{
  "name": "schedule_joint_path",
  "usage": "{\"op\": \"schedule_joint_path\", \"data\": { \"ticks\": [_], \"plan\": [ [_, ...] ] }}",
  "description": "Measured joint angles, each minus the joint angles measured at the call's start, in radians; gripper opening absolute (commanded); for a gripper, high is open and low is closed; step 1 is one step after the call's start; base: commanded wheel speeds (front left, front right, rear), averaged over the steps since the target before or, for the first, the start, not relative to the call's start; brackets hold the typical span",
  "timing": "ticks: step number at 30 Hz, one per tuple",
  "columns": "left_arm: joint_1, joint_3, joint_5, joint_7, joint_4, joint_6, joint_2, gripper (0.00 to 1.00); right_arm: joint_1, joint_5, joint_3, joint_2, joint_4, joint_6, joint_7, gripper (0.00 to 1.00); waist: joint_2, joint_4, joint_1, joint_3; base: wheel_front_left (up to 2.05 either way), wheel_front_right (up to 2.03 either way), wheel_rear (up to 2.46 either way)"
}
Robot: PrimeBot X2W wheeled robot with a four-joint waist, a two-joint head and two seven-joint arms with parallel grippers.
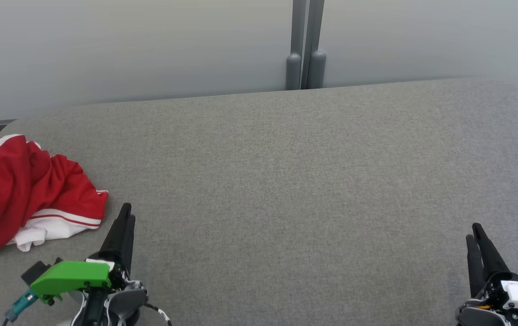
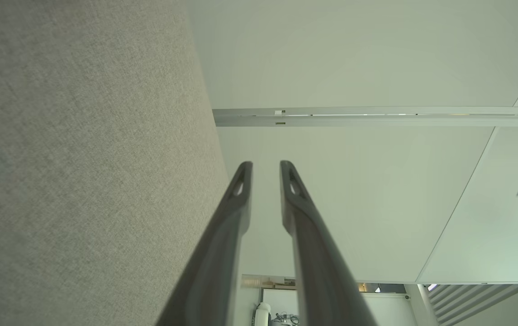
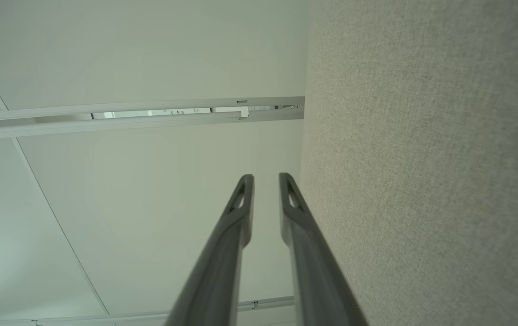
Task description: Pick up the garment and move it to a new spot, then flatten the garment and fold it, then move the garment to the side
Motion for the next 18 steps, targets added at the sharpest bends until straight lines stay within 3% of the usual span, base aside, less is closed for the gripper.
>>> {"op": "schedule_joint_path", "data": {
  "ticks": [11,18],
  "plan": [
    [0.054,-0.003,0.024,-0.044,0.014,0.003,-0.004,1.0,0.004,-0.03,0.059,0.008,0.054,0.0,-0.035,1.0,0.0,-0.002,0.0,-0.004,0.0,0.0,0.0],
    [0.066,0.01,0.107,-0.08,-0.001,0.003,-0.004,1.0,-0.025,-0.097,0.09,0.007,0.084,0.0,-0.064,1.0,0.0,-0.002,0.0,-0.007,0.0,0.0,0.0]
  ]
}}
